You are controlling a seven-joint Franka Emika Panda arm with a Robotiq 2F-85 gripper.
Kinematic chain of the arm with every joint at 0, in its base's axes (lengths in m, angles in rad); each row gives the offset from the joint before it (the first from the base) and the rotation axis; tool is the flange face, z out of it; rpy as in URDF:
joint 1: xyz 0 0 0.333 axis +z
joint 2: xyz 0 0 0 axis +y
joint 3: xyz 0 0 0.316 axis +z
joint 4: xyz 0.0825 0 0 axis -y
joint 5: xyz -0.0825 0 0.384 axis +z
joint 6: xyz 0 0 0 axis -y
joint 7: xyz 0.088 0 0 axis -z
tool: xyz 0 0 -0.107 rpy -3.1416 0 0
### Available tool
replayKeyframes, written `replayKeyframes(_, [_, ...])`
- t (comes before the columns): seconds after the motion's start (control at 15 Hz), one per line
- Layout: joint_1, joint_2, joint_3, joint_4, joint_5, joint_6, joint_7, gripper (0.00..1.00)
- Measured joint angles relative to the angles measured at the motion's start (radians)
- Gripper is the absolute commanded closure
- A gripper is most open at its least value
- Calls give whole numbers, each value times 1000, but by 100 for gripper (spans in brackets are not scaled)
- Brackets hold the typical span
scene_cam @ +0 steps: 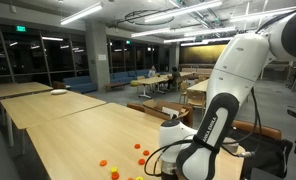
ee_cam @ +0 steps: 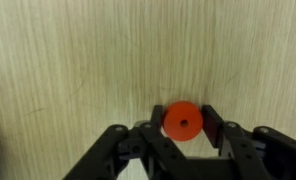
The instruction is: Put the circles inside the black bowl.
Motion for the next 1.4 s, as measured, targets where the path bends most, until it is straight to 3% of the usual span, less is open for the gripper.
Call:
replayKeyframes(0.4, [-2,-9,-17,7,-1,7,7,80])
replayKeyframes(0.8, [4,-112,-172,-12,-80,61,121,79])
replayKeyframes(0.93, [9,-159,-236,-26,-163,74,202,79])
replayKeyframes(1.27, [95,-226,-497,-37,-550,54,567,80])
replayKeyframes(1.4, [98,-232,-530,-40,-604,16,631,80])
